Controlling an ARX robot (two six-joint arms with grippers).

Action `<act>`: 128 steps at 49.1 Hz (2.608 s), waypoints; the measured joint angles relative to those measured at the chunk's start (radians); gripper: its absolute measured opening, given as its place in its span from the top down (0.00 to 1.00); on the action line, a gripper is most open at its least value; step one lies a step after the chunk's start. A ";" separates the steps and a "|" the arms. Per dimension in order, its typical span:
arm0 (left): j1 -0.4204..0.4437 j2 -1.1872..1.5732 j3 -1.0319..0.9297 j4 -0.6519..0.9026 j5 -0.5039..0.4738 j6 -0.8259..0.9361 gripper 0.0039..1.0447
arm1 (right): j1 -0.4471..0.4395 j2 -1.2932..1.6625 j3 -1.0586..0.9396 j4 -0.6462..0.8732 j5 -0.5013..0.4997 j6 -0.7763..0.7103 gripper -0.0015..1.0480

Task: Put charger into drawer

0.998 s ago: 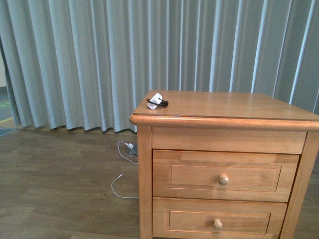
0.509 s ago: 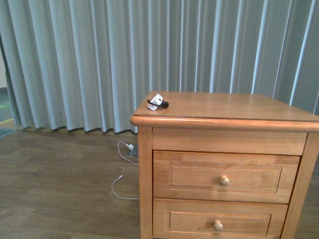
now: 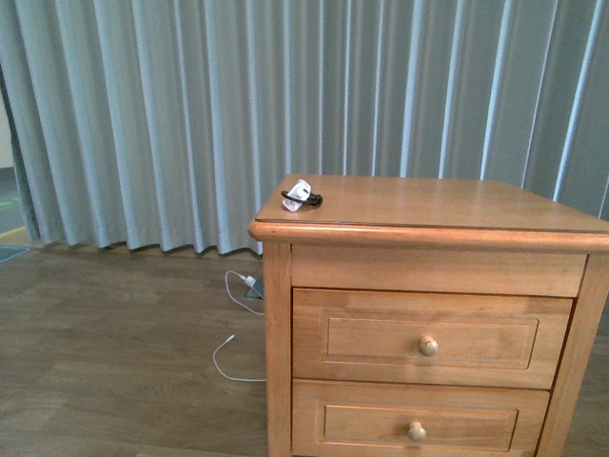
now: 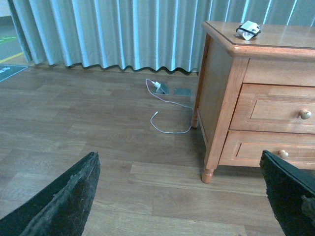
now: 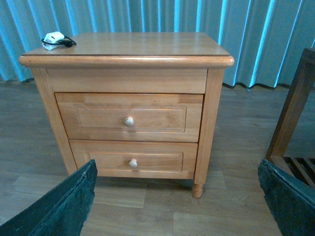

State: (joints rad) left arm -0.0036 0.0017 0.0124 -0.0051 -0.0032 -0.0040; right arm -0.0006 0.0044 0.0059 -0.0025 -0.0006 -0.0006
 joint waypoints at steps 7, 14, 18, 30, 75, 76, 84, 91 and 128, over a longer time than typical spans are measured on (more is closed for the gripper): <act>0.000 0.000 0.000 0.000 0.000 0.000 0.05 | 0.000 0.000 0.000 0.000 0.000 0.000 0.08; 0.000 0.000 0.000 0.000 0.000 0.000 0.05 | 0.000 0.000 0.000 0.000 0.000 0.000 0.08; 0.000 0.000 0.000 0.000 0.000 0.000 0.05 | 0.000 0.000 0.000 0.000 0.000 0.000 0.08; 0.000 0.000 0.000 0.000 0.000 0.000 0.05 | 0.000 0.000 0.000 0.000 0.000 0.000 0.08; 0.000 0.000 0.000 0.000 0.000 0.000 0.05 | 0.295 1.417 0.465 0.626 0.183 0.055 0.08; 0.000 0.000 0.000 0.000 0.000 0.000 0.05 | 0.299 1.445 0.481 0.637 0.186 0.053 0.08; 0.000 0.000 0.000 0.000 0.000 0.000 0.05 | 0.329 1.641 0.614 0.684 0.200 0.039 0.08; 0.000 0.000 0.000 0.000 0.000 0.000 0.05 | 0.341 1.797 0.734 0.705 0.210 0.037 0.08; 0.000 0.000 0.000 0.000 0.000 0.000 0.05 | 0.258 2.364 1.310 0.725 0.205 0.043 0.08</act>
State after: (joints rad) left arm -0.0036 0.0017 0.0124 -0.0051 -0.0032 -0.0040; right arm 0.2577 2.3688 1.3159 0.7227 0.2043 0.0422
